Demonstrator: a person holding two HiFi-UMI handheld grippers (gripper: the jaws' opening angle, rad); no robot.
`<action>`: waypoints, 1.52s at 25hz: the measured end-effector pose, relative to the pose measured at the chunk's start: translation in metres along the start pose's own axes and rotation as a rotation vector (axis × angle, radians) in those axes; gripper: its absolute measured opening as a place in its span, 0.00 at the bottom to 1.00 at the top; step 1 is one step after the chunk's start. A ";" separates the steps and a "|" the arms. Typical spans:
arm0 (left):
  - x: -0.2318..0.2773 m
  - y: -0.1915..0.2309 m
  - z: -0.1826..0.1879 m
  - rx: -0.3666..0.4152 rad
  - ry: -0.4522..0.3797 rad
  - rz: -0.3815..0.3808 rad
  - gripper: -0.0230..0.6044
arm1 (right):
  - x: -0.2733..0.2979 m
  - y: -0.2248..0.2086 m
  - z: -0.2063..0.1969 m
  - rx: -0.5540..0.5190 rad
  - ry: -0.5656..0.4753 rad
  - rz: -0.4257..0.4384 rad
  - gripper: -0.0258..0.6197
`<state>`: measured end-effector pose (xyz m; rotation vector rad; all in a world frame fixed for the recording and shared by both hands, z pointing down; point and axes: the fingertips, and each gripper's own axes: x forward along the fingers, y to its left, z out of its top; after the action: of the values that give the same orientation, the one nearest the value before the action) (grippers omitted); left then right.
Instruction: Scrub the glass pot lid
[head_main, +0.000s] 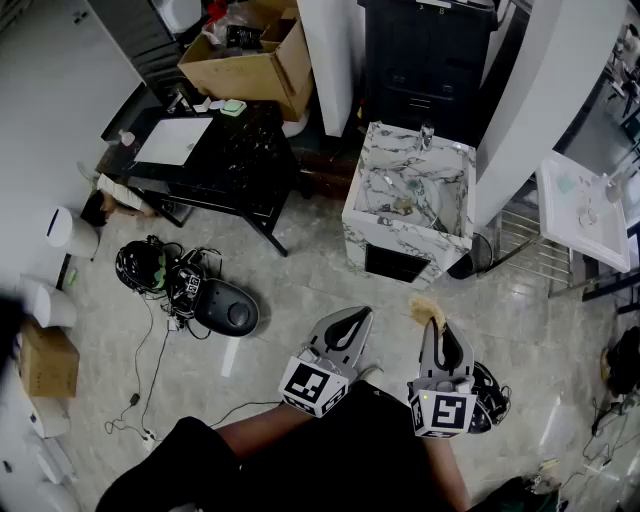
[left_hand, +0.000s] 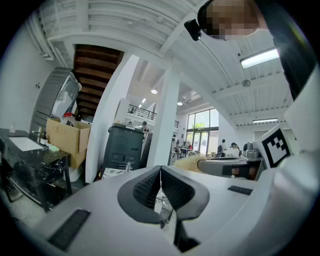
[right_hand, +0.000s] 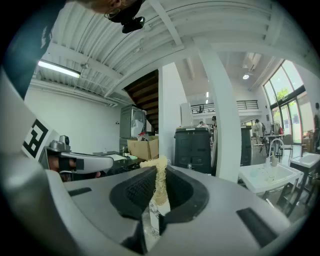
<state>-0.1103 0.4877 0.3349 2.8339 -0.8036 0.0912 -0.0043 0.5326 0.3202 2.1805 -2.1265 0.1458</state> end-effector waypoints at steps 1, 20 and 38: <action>0.000 -0.003 0.001 0.000 -0.005 0.010 0.06 | -0.003 0.000 -0.001 -0.007 -0.001 0.013 0.14; 0.057 0.001 -0.022 0.002 0.069 -0.015 0.06 | 0.022 -0.053 -0.032 0.137 0.009 -0.037 0.14; 0.200 0.123 0.003 -0.067 0.126 -0.165 0.06 | 0.219 -0.071 -0.004 0.079 0.079 -0.012 0.14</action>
<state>-0.0049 0.2824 0.3749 2.7851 -0.5352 0.2124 0.0723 0.3181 0.3532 2.1897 -2.0998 0.3143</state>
